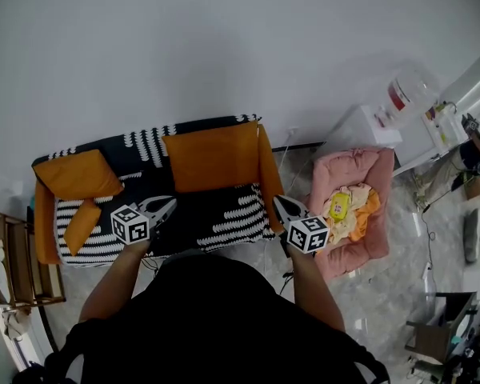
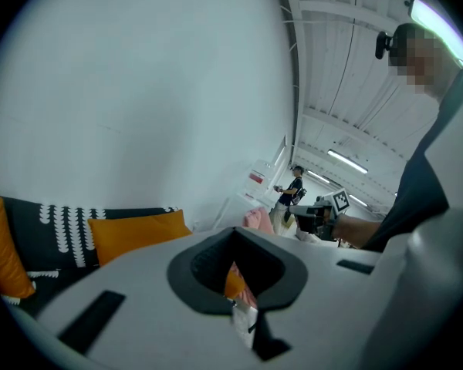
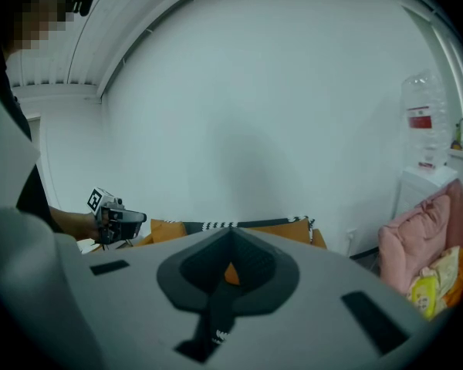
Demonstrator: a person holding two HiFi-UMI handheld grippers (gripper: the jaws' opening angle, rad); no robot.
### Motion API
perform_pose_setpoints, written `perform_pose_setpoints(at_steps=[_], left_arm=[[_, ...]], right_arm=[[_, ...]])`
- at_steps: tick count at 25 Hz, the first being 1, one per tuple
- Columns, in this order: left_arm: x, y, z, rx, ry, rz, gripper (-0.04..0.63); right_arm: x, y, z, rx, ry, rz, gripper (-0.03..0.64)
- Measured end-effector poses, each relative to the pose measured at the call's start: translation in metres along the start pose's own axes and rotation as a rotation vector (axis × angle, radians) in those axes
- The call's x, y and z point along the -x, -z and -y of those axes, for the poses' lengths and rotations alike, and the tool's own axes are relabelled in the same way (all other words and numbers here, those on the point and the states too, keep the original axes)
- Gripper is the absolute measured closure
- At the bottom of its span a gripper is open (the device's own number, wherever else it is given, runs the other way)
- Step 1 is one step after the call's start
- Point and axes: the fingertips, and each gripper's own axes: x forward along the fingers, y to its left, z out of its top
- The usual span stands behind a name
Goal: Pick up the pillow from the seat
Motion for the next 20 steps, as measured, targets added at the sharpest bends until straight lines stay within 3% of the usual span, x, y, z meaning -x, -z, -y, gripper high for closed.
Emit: perform_pose_setpoints(at_steps=[20], left_arm=[[-0.07, -0.062, -0.084, 0.014, 0.051, -0.029, 0.588]], right_arm=[[-0.06, -0.05, 0.051, -0.055, 0.097, 0.035, 0.615]])
